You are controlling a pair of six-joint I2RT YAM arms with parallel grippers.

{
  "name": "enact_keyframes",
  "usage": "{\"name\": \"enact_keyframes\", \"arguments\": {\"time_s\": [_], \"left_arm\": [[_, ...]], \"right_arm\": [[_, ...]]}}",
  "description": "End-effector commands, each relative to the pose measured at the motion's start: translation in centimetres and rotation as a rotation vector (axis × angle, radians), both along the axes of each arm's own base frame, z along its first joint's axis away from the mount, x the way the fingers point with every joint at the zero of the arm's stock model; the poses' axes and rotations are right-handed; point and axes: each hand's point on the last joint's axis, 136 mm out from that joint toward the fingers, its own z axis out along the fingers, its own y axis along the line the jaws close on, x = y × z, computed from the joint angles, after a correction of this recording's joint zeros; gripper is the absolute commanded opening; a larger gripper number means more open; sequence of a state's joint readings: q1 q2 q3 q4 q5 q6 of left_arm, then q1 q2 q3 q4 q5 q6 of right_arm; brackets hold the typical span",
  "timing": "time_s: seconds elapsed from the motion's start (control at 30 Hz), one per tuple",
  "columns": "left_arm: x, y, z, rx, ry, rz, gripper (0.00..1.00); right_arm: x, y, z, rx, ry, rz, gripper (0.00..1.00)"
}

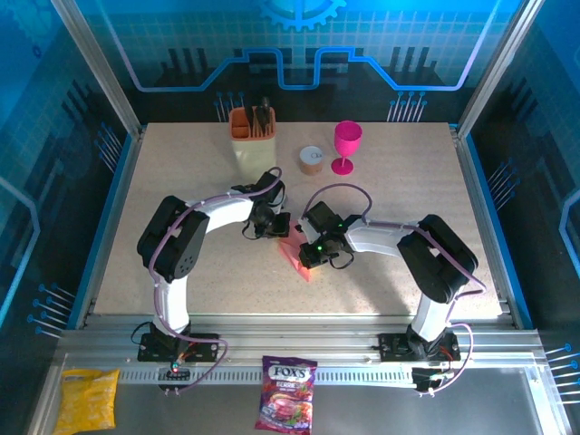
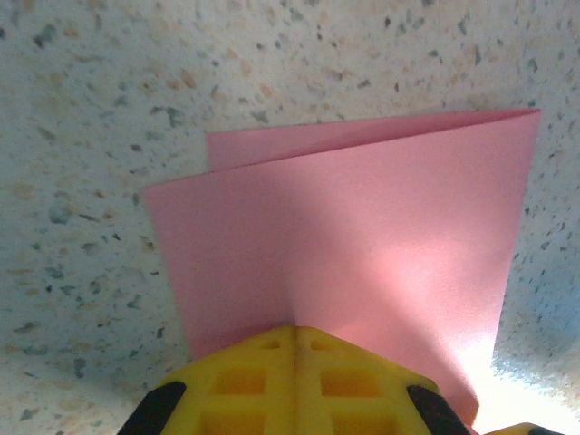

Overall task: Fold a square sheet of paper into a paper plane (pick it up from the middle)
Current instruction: Third fold the triangle at the center of the table.

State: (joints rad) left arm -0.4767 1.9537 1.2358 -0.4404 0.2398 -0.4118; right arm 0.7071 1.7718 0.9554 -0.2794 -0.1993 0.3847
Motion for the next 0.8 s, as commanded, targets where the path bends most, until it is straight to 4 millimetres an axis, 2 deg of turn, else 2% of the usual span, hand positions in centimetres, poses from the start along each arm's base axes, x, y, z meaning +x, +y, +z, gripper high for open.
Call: {"name": "enact_keyframes", "arguments": {"time_s": [0.0,0.13,0.23,0.33,0.5,0.77], "left_arm": [[1.0,0.0,3.5,-0.077,-0.053,0.067,0.01],[0.9,-0.2,6.0,-0.149,-0.095,0.121,0.06],[-0.5,-0.5,6.4,-0.209,-0.086,0.147,0.04],[-2.1,-0.8,6.2,-0.239,-0.079,0.149,0.00],[-4.4,-2.1,5.4,-0.255,-0.056,0.114,0.00],[-5.2,-3.7,3.9,-0.249,-0.035,0.085,0.00]], "right_arm": [[-0.7,-1.1,-1.9,-0.033,0.046,-0.020,0.02],[-0.8,-1.2,-1.9,-0.034,0.045,-0.018,0.02],[-0.9,-1.3,-2.1,-0.038,0.048,-0.018,0.02],[-1.0,-1.3,-2.2,-0.038,0.051,-0.017,0.02],[-1.0,-1.4,-2.3,-0.039,0.051,-0.017,0.02],[-1.1,-1.5,-2.5,-0.041,0.056,-0.017,0.02]]}}
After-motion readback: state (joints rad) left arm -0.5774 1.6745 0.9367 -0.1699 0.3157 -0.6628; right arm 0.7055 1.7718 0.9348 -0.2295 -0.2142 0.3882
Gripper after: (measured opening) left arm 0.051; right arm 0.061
